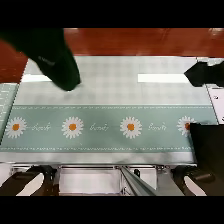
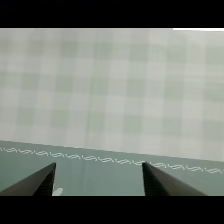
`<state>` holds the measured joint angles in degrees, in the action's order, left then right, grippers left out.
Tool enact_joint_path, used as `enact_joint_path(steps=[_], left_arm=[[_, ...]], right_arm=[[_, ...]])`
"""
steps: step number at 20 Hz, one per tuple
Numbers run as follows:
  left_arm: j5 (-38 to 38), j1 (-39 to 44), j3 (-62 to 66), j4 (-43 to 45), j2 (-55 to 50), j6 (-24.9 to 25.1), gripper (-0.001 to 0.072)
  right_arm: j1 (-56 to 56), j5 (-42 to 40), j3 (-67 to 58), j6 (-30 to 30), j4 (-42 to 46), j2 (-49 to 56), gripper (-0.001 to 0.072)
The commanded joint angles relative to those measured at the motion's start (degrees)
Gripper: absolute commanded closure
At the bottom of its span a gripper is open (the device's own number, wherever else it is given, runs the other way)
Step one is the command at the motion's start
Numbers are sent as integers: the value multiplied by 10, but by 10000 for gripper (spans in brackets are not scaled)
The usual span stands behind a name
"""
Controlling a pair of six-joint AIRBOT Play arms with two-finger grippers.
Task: Fold the shirts.
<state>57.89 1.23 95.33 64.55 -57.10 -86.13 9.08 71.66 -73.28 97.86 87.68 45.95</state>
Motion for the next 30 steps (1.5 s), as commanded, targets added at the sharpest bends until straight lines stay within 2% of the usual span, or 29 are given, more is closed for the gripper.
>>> enact_joint_path(steps=[1,3,5,6,9,11,15,18,21,22,23,24,25,27,30], left_arm=[[-67,82,76,-40,13,2,676],[-93,146,83,-40,10,3,676],[-52,216,68,-40,-2,36,676],[-60,255,31,-40,-5,34,676],[-173,354,-123,-45,-5,32,676],[-229,382,-214,-73,-5,14,676],[-225,359,-346,-89,-4,14,676],[-170,292,-438,-89,-4,15,675],[-125,224,-522,-89,-6,14,672],[-112,208,-543,-89,-8,7,629],[-101,196,-559,-89,-10,-8,365],[-92,185,-566,-84,-12,-9,32],[-80,170,-561,-68,-13,-9,7],[-18,109,-525,-42,-12,-11,7],[79,-19,-472,-37,10,-18,8]], right_arm=[[0,0,-2,-3,2,-59,92],[0,1,-2,-3,4,-78,92],[0,11,-2,-3,3,-87,93],[0,23,-2,-3,3,-87,93],[0,37,-2,-5,3,-86,92],[0,39,1,-5,3,-86,93],[0,42,42,-1,-15,-86,93],[0,25,113,-1,-62,-86,93],[0,-26,207,-1,-107,-81,92],[0,-41,236,0,-124,-70,93],[0,-57,261,8,-143,-54,93],[0,-78,285,7,-175,-32,93],[0,-94,299,-6,-202,-7,92],[-10,-99,285,-49,-227,49,92],[-119,-64,202,-91,-227,95,91]])
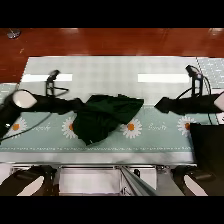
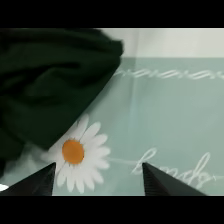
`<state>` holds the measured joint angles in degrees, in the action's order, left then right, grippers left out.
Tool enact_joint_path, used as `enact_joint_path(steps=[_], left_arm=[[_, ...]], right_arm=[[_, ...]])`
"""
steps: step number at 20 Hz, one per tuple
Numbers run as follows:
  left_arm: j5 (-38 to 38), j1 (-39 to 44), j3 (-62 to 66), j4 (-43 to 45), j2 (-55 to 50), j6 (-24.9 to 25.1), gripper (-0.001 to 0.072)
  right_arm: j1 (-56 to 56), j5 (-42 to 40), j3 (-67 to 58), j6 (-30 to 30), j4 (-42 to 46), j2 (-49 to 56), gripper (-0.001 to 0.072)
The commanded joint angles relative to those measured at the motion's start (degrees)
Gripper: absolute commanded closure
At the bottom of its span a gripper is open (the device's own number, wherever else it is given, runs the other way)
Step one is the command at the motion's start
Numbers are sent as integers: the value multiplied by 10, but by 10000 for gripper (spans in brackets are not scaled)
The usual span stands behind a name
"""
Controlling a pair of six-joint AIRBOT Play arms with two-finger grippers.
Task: Fold the shirts.
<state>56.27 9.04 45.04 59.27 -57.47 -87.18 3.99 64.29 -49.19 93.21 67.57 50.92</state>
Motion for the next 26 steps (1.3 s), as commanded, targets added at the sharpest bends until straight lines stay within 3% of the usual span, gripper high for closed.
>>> enact_joint_path(steps=[1,3,6,9,11,14,17,18,19,26], left_arm=[[110,-129,24,16,32,-8,8],[135,-143,-28,13,73,-11,8],[131,-101,-159,-58,111,-7,8],[27,-51,-238,-78,107,-5,8],[-71,-35,-260,-111,104,-5,8],[-160,-14,-261,-156,68,1,8],[-181,-4,-261,-202,23,69,15],[-174,-4,-261,-210,14,93,290],[-161,-4,-259,-210,10,118,663],[-127,-4,-249,-224,12,145,675]], right_arm=[[-121,11,-56,-51,-26,50,91],[-214,16,-54,-56,-24,51,92],[-270,14,8,-65,-24,51,92],[-242,-14,84,-102,-76,64,92],[-204,-22,91,-118,-107,98,92],[-151,-76,84,-125,-168,160,92],[-106,-89,40,-125,-198,238,92],[-93,-88,21,-125,-197,262,91],[-81,-86,2,-124,-197,285,92],[-9,-70,-105,-111,-242,397,92]])
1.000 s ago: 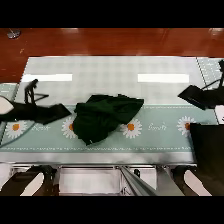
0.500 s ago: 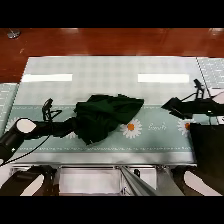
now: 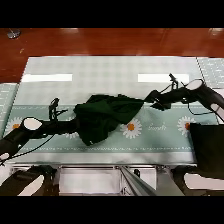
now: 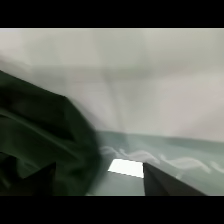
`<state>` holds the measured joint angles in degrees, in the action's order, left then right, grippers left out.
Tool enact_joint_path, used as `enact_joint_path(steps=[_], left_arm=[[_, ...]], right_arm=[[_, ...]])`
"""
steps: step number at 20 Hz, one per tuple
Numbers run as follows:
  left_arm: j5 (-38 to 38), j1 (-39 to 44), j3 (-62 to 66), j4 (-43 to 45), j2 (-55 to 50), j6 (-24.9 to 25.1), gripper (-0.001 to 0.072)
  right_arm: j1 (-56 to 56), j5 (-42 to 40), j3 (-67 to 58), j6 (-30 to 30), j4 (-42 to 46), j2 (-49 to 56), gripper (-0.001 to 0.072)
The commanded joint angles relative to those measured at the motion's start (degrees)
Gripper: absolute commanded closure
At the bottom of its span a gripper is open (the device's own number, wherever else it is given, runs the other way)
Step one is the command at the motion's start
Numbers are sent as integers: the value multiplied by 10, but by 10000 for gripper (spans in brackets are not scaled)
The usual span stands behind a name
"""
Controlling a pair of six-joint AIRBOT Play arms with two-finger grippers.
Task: Fold the shirts.
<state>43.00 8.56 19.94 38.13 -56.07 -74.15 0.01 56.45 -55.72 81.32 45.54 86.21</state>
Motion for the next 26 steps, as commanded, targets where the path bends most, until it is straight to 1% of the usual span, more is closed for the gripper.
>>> enact_joint_path(steps=[1,2,3,4,5,6,8,11,14,16,17,19,21,22,24,26], left_arm=[[6,0,2,-14,-2,15,675],[6,0,2,-14,-2,15,674],[7,0,5,-14,-2,15,674],[9,0,12,-14,-2,15,675],[12,0,24,-14,-2,15,674],[16,0,42,-14,-2,15,674],[41,-9,101,-12,-1,17,674],[71,-37,238,-12,7,17,674],[115,-80,417,-7,7,17,674],[167,-106,541,31,7,12,675],[196,-117,600,67,7,-3,675],[264,-134,713,173,11,-52,675],[311,-142,789,275,26,-88,675],[320,-143,810,315,40,-102,675],[327,-143,820,370,80,-121,675],[357,-142,820,372,117,-126,675]], right_arm=[[44,16,-53,12,-22,60,92],[55,26,-63,14,-22,73,116],[63,38,-71,24,-22,83,297],[70,43,-76,32,-22,86,501],[75,42,-81,30,-19,85,648],[75,54,-96,20,-19,85,695],[67,94,-152,7,7,76,696],[49,123,-305,38,98,26,696],[21,156,-500,50,162,-24,696],[3,187,-591,46,187,-67,696],[-4,195,-614,34,198,-100,696],[-11,208,-617,15,229,-176,696],[-11,235,-617,14,276,-247,696],[-11,247,-617,15,295,-279,696],[-11,268,-608,21,326,-341,695],[-11,290,-583,27,334,-398,696]])
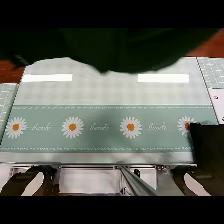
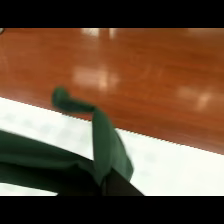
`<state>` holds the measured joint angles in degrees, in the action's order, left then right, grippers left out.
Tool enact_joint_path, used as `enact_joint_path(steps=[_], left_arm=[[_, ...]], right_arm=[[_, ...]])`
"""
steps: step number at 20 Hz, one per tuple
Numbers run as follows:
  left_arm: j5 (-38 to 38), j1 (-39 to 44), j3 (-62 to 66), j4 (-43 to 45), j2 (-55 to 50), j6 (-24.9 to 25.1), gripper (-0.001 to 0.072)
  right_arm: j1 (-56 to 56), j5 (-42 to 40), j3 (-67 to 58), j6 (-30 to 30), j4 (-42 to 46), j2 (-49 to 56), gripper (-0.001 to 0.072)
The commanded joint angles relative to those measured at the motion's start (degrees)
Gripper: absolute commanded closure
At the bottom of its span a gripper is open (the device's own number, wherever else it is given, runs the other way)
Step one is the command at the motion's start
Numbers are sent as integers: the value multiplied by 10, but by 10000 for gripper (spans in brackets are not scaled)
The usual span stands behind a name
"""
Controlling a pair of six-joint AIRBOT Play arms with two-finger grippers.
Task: Fold the shirts.
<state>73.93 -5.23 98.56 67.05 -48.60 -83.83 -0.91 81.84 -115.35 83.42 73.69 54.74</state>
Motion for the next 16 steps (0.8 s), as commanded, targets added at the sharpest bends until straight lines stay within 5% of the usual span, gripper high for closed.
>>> enact_joint_path(steps=[1,5,10,16], left_arm=[[73,-4,30,68,58,-35,675],[173,3,-80,-54,108,-39,674],[171,28,-429,-76,179,-39,674],[-111,28,-668,-169,77,-10,674]], right_arm=[[-2,50,27,11,52,-108,695],[-2,75,111,25,35,-176,696],[-2,80,277,30,11,-186,696],[-2,-99,378,8,-3,-21,695]])
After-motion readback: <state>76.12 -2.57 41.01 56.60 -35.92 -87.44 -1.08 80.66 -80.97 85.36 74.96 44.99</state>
